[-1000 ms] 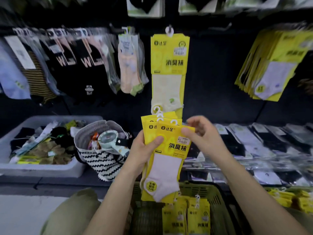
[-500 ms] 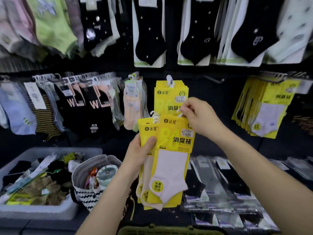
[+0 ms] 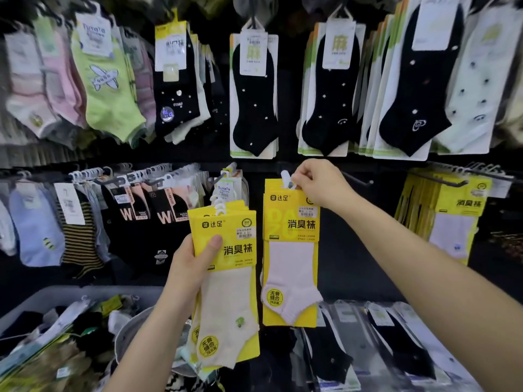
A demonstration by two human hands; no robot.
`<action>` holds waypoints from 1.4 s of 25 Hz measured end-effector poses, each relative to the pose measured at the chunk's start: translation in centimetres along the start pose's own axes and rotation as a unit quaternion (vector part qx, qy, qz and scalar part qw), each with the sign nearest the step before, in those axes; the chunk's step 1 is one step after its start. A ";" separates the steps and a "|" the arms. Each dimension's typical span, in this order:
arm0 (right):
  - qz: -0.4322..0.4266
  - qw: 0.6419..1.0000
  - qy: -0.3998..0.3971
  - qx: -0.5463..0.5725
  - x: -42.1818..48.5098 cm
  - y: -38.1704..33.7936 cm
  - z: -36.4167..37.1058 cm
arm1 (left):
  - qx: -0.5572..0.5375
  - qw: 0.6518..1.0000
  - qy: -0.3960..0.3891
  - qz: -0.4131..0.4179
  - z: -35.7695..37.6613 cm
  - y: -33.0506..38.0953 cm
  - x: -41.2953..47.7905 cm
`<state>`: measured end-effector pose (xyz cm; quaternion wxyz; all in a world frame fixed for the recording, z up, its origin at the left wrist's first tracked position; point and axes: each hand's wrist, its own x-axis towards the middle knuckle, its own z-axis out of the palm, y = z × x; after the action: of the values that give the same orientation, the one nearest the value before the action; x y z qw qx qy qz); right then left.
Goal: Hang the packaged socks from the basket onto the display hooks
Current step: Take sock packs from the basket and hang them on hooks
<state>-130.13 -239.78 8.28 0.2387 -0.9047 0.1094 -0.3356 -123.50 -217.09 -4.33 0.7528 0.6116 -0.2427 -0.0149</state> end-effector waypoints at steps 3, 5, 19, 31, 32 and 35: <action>0.005 1.000 0.005 0.030 -0.2 0.2 0.4 | 0.002 1.000 0.000 -0.007 -0.1 -0.1 -0.4; -0.016 0.999 0.016 0.045 -1.1 1.0 0.6 | -0.006 1.000 0.000 -0.008 0.0 0.0 -0.5; -0.028 0.997 -0.022 -0.074 -0.6 3.7 2.3 | -0.038 0.997 -0.060 0.016 4.1 1.3 1.0; 0.011 0.996 -0.037 0.081 -5.4 0.9 0.3 | -0.085 0.990 -0.112 0.029 7.8 0.6 -0.2; 0.020 0.992 -0.046 0.116 -5.5 1.3 0.1 | -0.097 0.987 -0.126 0.025 7.7 0.4 -0.1; 0.010 0.989 -0.049 0.137 -5.7 1.8 -0.1 | -0.095 0.987 -0.125 0.017 7.8 -0.2 -0.1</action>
<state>-134.53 -239.35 4.29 0.3684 -0.8779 0.0594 -0.3001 -126.50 -224.21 -3.51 0.7714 0.5261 -0.3433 -0.1014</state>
